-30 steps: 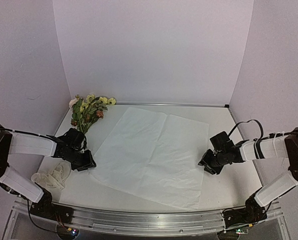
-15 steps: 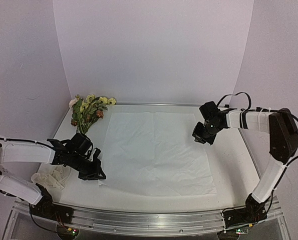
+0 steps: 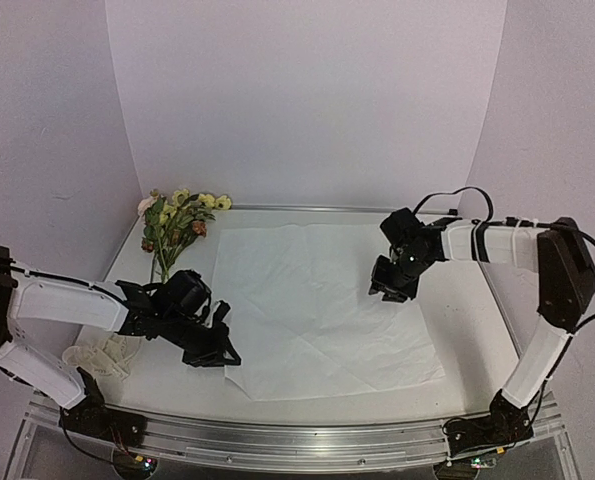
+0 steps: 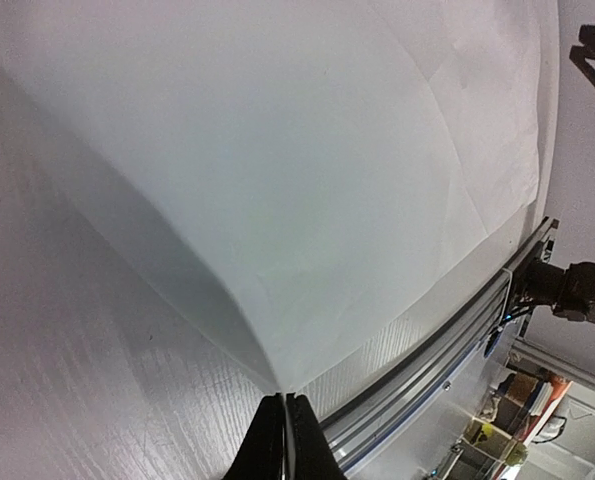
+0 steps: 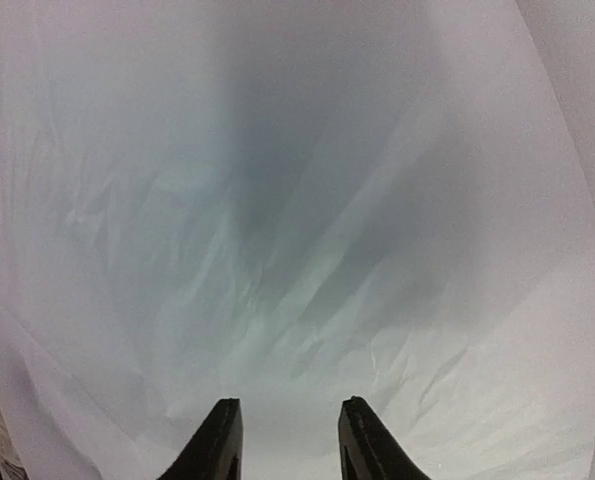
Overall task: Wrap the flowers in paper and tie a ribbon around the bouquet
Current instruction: Rotate the flattened wrapping paper at the center of the board.
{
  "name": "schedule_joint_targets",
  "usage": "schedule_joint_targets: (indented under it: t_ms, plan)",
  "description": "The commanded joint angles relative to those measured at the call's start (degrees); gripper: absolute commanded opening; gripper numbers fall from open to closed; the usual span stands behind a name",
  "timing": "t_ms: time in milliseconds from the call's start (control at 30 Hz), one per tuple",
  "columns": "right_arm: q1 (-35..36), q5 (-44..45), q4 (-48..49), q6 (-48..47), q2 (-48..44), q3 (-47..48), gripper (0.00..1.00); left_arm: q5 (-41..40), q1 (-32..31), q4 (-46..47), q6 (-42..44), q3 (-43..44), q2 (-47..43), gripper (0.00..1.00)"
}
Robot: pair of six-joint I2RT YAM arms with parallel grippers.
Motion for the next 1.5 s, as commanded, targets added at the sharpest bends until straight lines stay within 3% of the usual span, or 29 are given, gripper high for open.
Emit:
schedule_joint_targets:
  t_ms: [0, 167, 333, 533, 700, 867, 1033, 1167, 1467]
  plan:
    - [4.9, 7.0, -1.8, 7.7, -16.3, -12.5, 0.50, -0.8, -0.8, 4.8, -4.7, 2.3, 0.5, 0.01]
    - [7.1, 13.8, -2.0, 18.5, -32.0, -28.9, 0.71, -2.7, 0.2, 3.8, -5.4, 7.7, 1.9, 0.00]
    - [7.1, 17.1, -2.4, 29.0, -43.4, -40.1, 0.77, 1.8, 1.4, 8.1, -6.5, 9.9, 7.2, 0.00]
    - [7.1, 18.0, -2.1, 35.4, -45.6, -44.8, 0.84, 3.6, 1.6, 9.2, -6.3, 10.1, 9.2, 0.00]
    - [7.1, 17.3, 1.6, 37.1, -43.1, -46.2, 0.84, 3.2, 1.9, 8.2, -5.7, 9.8, 8.4, 0.00]
    - [7.1, 17.9, 5.8, 38.9, -41.7, -48.2, 0.68, 2.9, 2.2, 7.4, -5.3, 9.4, 7.7, 0.00]
    - [7.1, 20.5, 7.5, 38.6, -41.4, -48.0, 0.32, 4.2, 2.2, 4.8, -2.6, 10.0, 7.8, 0.00]
    - [4.9, 21.8, 6.4, 32.6, -38.9, -43.0, 0.01, 9.5, 1.5, 4.0, -0.4, 8.7, 8.3, 0.00]
    - [-5.7, 15.7, 5.7, 11.3, -22.5, -27.3, 0.00, 13.5, -3.2, 7.8, -1.1, 6.3, 10.1, 0.04]
